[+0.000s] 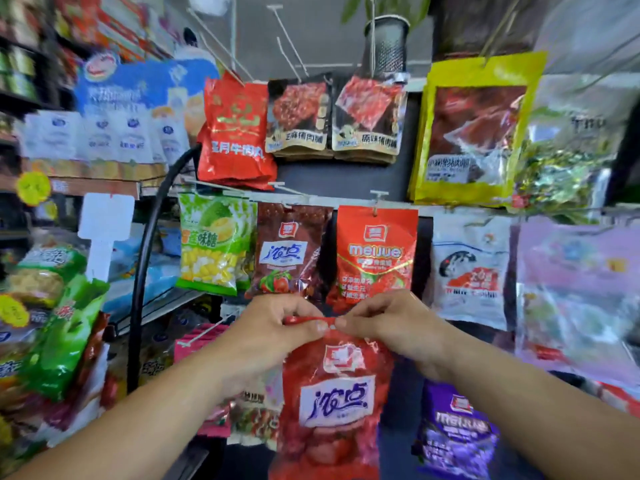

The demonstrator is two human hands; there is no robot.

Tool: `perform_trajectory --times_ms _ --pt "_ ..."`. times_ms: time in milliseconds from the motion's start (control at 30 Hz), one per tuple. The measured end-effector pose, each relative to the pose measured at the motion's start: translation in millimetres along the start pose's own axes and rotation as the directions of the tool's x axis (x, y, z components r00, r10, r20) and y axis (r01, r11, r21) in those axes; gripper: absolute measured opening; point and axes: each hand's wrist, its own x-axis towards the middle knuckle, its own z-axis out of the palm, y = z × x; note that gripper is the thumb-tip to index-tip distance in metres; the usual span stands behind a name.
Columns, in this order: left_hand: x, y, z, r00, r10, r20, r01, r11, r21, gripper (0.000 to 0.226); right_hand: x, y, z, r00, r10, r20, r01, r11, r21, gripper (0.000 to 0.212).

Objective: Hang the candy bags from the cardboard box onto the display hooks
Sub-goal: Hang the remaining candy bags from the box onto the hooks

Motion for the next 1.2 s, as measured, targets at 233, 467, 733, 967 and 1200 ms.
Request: perform_trajectory --times_ms 233,467,733,967,1200 --pt "-1 35 14 0.999 -0.030 -0.029 0.027 0.996 -0.087 0.012 -8 -4 -36 0.998 -0.037 -0.059 0.045 0.989 0.144 0.005" --pt "-17 23 41 0.986 -0.164 0.038 0.167 0.977 -0.131 0.037 -14 6 -49 0.988 -0.016 -0.151 0.059 0.956 0.287 0.014" --pt "-8 28 129 0.990 -0.029 0.137 0.044 0.993 -0.112 0.031 -70 61 -121 0.982 0.163 -0.093 -0.123 0.933 0.337 0.031" --pt "1 23 224 0.960 -0.084 0.267 0.119 0.986 -0.117 0.022 -121 100 -176 0.931 0.172 -0.322 -0.062 0.944 0.325 0.016" --pt "-38 -26 288 0.918 -0.263 0.297 0.295 0.953 -0.068 0.013 -155 157 -182 0.887 0.317 -0.336 -0.232 0.934 0.270 0.025"
